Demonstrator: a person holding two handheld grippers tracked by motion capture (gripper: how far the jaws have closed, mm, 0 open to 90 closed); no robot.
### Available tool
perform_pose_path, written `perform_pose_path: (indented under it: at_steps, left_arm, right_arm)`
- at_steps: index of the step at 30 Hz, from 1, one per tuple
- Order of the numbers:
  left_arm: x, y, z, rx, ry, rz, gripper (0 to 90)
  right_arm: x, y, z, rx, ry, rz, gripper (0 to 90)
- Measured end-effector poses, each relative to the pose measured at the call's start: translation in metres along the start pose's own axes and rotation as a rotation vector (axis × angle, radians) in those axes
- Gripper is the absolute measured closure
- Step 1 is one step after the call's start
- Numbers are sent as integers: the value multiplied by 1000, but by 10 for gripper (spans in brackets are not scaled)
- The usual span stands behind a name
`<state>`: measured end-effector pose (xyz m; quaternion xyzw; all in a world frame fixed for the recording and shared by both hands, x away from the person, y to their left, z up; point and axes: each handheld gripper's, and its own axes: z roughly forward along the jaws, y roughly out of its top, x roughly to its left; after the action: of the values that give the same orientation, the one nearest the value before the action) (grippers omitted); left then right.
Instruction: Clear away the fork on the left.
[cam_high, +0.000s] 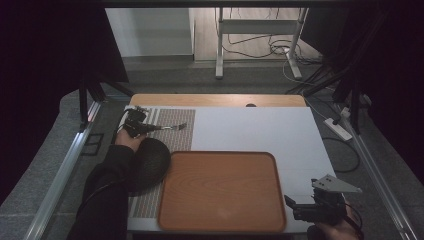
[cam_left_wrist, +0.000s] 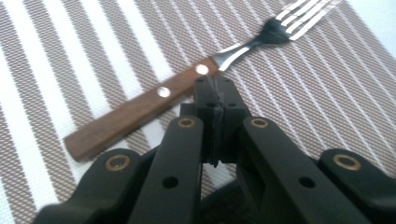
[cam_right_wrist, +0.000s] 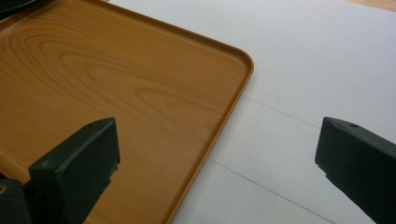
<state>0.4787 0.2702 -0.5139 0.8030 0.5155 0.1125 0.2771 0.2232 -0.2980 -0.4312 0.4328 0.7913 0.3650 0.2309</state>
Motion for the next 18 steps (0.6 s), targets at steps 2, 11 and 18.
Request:
perform_pose_path:
  at_steps: [2, 11, 18]
  left_arm:
    - [5, 2, 2, -3, 8, -16, 887]
    - [24, 9, 9, 16, 92, -33, 886]
    - [30, 9, 16, 91, 88, -15, 881]
  right_arm:
    - [0, 0, 0, 0, 0, 1, 3]
    - [0, 0, 1, 3, 0, -5, 3]
    - [0, 0, 0, 0, -7, 1, 3]
